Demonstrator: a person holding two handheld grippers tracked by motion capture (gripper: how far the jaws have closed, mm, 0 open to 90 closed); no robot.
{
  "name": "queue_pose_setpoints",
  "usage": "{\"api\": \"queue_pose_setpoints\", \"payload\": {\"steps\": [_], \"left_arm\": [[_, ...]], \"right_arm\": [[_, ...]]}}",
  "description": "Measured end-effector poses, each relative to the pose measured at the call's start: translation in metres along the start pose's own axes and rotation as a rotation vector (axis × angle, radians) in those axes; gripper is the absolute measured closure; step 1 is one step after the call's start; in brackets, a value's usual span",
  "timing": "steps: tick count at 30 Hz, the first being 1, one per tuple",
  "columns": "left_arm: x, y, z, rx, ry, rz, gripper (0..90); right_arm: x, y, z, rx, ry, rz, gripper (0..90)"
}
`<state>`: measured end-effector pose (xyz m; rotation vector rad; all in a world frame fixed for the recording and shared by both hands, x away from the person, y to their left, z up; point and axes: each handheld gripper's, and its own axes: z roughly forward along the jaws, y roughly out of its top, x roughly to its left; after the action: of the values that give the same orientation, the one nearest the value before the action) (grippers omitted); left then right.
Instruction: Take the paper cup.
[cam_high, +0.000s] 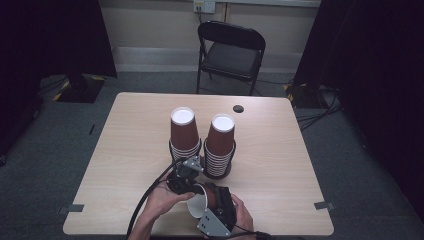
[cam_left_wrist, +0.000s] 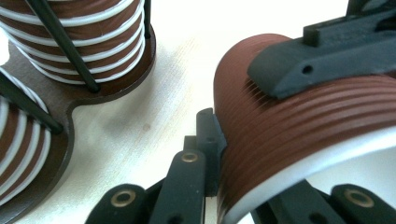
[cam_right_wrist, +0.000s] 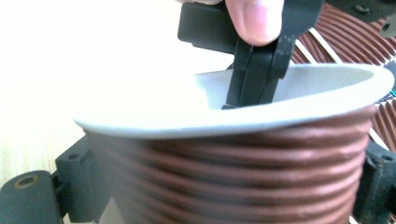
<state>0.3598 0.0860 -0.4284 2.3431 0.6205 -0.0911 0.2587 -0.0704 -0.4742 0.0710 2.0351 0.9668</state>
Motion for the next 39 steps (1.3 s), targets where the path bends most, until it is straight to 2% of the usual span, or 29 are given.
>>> {"api": "queue_pose_setpoints", "payload": {"steps": [5, 11, 17, 19, 22, 29, 34, 36, 39], "left_arm": [[0.000, 0.000, 0.001, 0.000, -0.001, -0.004, 85.8], [0.000, 0.001, 0.001, -0.008, -0.004, -0.011, 85.7], [-0.001, 0.001, 0.003, -0.012, -0.004, -0.019, 84.9], [-0.001, 0.001, 0.003, -0.011, 0.002, -0.015, 84.9], [0.000, 0.001, 0.001, -0.023, 0.016, -0.019, 85.4], [0.001, -0.008, -0.003, -0.121, 0.014, -0.035, 84.5], [-0.001, -0.015, -0.004, -0.182, 0.049, -0.043, 80.8], [-0.002, -0.019, -0.004, -0.222, 0.074, -0.048, 76.6], [-0.001, -0.023, -0.004, -0.257, 0.087, -0.057, 72.6]], "right_arm": [[0.001, 0.003, 0.001, -0.022, -0.003, -0.006, 8.2], [-0.001, 0.003, 0.001, -0.036, 0.003, 0.012, 7.9], [-0.004, 0.003, 0.001, -0.029, 0.018, 0.035, 7.6], [-0.003, 0.003, 0.002, -0.031, 0.010, 0.025, 7.7], [-0.005, 0.003, 0.002, -0.027, 0.022, 0.035, 8.4], [-0.009, 0.003, 0.000, -0.042, 0.025, 0.067, 9.8], [-0.011, 0.002, -0.001, -0.046, 0.032, 0.094, 10.1], [-0.012, 0.001, -0.001, -0.048, 0.036, 0.107, 10.2], [-0.013, 0.000, -0.001, -0.048, 0.035, 0.120, 10.3]]}}
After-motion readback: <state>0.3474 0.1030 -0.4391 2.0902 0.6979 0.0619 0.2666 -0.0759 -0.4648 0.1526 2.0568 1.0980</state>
